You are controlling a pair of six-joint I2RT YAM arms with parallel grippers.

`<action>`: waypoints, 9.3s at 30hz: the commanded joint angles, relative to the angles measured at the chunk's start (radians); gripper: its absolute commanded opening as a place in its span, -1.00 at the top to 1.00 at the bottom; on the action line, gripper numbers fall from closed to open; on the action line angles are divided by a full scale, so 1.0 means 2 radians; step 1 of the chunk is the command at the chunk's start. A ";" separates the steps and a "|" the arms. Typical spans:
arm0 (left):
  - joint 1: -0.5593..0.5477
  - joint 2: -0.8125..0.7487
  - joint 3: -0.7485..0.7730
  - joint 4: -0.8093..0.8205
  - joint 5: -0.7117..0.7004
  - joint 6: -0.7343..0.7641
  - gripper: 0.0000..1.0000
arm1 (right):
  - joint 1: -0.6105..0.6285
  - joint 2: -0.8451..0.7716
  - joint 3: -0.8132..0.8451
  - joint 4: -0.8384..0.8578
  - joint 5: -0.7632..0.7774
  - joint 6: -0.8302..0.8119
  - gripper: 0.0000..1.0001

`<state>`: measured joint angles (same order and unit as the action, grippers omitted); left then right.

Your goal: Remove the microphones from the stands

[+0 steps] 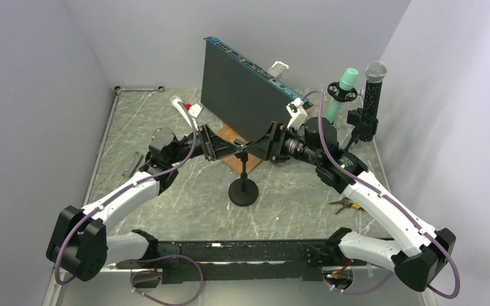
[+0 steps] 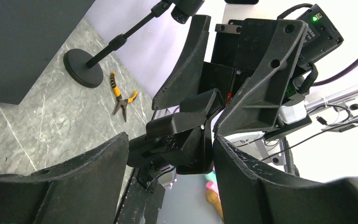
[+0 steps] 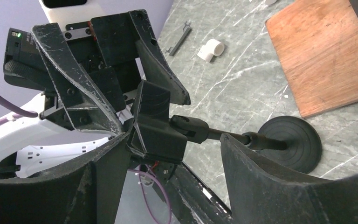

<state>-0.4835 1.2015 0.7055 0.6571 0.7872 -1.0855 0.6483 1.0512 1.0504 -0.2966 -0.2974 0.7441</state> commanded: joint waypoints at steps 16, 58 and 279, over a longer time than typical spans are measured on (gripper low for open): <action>-0.003 -0.013 0.007 -0.075 -0.018 0.055 0.04 | -0.003 0.015 0.004 0.039 -0.002 -0.004 0.16; -0.010 -0.146 0.046 -0.383 -0.106 0.246 -0.99 | -0.004 -0.021 -0.036 -0.094 0.099 -0.113 -1.00; -0.230 0.147 0.200 -0.212 -0.163 0.565 1.00 | -0.019 -0.166 -0.013 0.274 -0.163 -0.418 1.00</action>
<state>-0.9371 1.4555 1.1313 0.2825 0.5068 -0.0216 0.5781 0.7528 0.9939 -0.1635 -0.4156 -0.2249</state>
